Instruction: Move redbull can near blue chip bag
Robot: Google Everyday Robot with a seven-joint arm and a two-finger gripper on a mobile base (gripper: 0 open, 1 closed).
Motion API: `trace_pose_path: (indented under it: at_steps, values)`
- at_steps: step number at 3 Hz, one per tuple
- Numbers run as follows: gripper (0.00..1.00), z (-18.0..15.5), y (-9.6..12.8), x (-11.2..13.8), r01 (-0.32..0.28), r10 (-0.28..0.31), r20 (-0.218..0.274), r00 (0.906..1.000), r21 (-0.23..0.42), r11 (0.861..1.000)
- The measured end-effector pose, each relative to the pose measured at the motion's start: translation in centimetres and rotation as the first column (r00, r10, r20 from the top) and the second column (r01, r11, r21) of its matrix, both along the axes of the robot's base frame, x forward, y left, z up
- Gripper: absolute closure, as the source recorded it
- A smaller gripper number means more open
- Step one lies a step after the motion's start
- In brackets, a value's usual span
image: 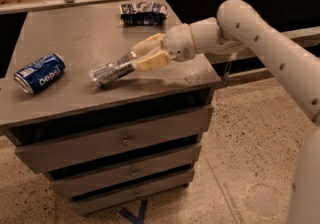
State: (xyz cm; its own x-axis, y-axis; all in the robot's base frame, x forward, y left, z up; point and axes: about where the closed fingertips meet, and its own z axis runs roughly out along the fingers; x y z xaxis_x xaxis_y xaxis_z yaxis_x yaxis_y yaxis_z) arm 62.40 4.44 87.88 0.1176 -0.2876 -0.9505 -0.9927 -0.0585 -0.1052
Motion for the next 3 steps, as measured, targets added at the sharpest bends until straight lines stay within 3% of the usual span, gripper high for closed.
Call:
trace_pose_path:
  at_steps: [1, 2, 3]
  values:
    - [1.0, 0.6, -3.2, -1.9, 0.176, -0.176, -0.002, 0.9845, 0.014, 0.984]
    - [1.0, -0.4, -4.3, -3.6, 0.329, -0.328, -0.042, 0.9437, 0.011, 0.944]
    - [1.0, -1.4, -4.4, -4.2, 0.459, -0.458, -0.055, 0.8874, 0.003, 0.889]
